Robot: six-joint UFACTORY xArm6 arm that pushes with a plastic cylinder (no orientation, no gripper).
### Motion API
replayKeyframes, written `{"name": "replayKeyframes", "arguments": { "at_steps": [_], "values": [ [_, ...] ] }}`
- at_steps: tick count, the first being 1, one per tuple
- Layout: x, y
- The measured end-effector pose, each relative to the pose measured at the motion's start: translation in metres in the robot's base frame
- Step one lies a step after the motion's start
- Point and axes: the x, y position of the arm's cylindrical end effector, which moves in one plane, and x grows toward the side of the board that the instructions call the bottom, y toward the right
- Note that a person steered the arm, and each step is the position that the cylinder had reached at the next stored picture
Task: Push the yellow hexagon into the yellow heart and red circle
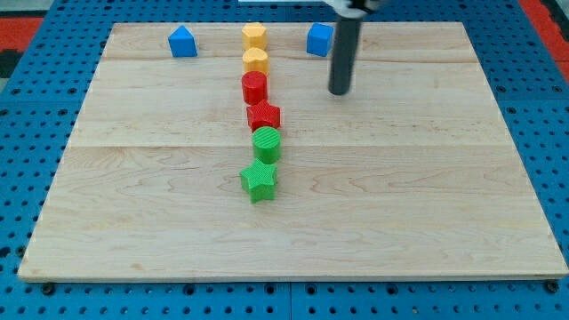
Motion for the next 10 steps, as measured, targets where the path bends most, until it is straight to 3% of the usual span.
{"name": "replayKeyframes", "arguments": {
  "at_steps": [1,2,3,4,8,9,10],
  "values": [
    [-0.043,-0.021],
    [-0.053,-0.047],
    [-0.076,-0.024],
    [-0.131,-0.024],
    [-0.131,-0.129],
    [-0.088,-0.157],
    [-0.093,-0.148]
  ]
}}
